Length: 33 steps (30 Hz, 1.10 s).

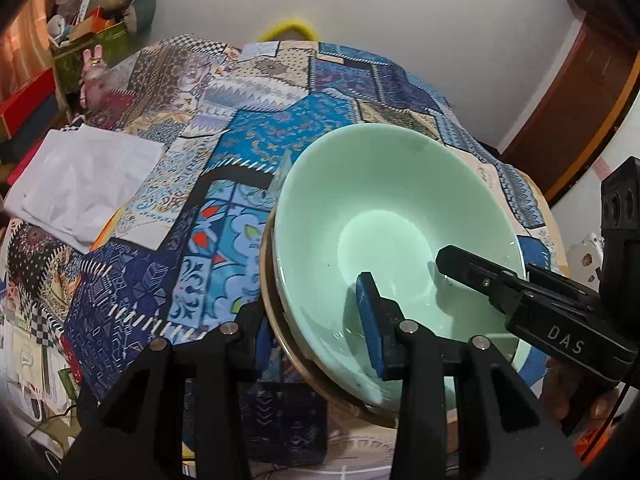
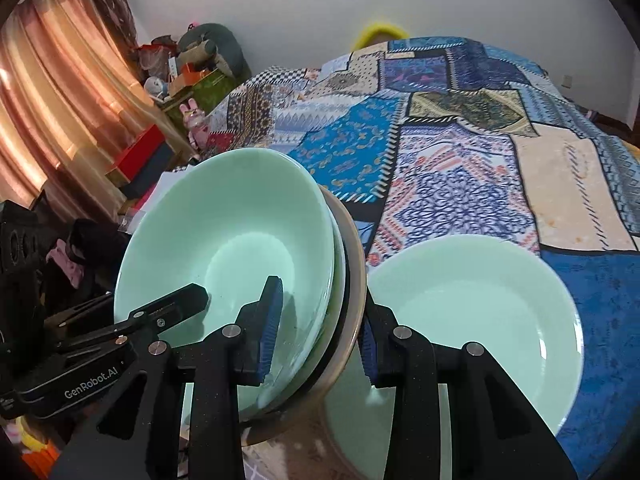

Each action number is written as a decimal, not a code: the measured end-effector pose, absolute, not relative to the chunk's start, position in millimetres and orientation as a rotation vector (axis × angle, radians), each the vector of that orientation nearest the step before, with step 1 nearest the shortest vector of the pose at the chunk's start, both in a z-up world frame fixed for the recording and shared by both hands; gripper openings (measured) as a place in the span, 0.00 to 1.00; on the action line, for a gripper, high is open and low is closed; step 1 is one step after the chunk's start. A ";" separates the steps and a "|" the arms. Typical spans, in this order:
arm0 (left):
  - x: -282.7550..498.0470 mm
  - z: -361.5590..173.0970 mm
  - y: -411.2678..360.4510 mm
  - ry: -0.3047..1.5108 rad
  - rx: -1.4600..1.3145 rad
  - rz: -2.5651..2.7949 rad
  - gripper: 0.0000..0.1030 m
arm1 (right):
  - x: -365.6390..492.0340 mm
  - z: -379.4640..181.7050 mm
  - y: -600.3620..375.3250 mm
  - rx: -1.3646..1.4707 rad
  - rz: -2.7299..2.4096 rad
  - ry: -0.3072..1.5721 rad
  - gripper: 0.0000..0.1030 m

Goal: Organize plates and bowls
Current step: 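Hold the mint green bowl in the stack and settle it with the left gripper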

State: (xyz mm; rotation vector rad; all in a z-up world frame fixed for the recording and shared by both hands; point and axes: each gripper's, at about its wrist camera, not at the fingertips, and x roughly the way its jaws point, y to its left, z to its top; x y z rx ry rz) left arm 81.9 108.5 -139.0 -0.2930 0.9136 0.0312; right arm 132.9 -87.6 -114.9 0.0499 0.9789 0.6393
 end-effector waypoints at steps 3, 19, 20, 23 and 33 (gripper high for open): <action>85.3 -134.6 99.0 0.909 -0.281 0.014 0.37 | 134.2 -111.8 -98.7 0.066 0.623 0.975 0.31; 102.4 -125.7 45.5 0.916 -0.227 -0.075 0.37 | 131.2 -101.0 -154.2 0.100 0.539 0.954 0.31; 103.5 -126.2 42.3 0.918 -0.226 -0.081 0.37 | 130.9 -100.6 -158.1 0.101 0.532 0.953 0.31; 107.3 -127.5 30.9 0.926 -0.219 -0.102 0.37 | 131.3 -99.4 -168.0 0.108 0.517 0.953 0.31; 116.0 -131.9 4.3 0.947 -0.191 -0.142 0.37 | 128.6 -105.2 -192.4 0.126 0.482 0.972 0.31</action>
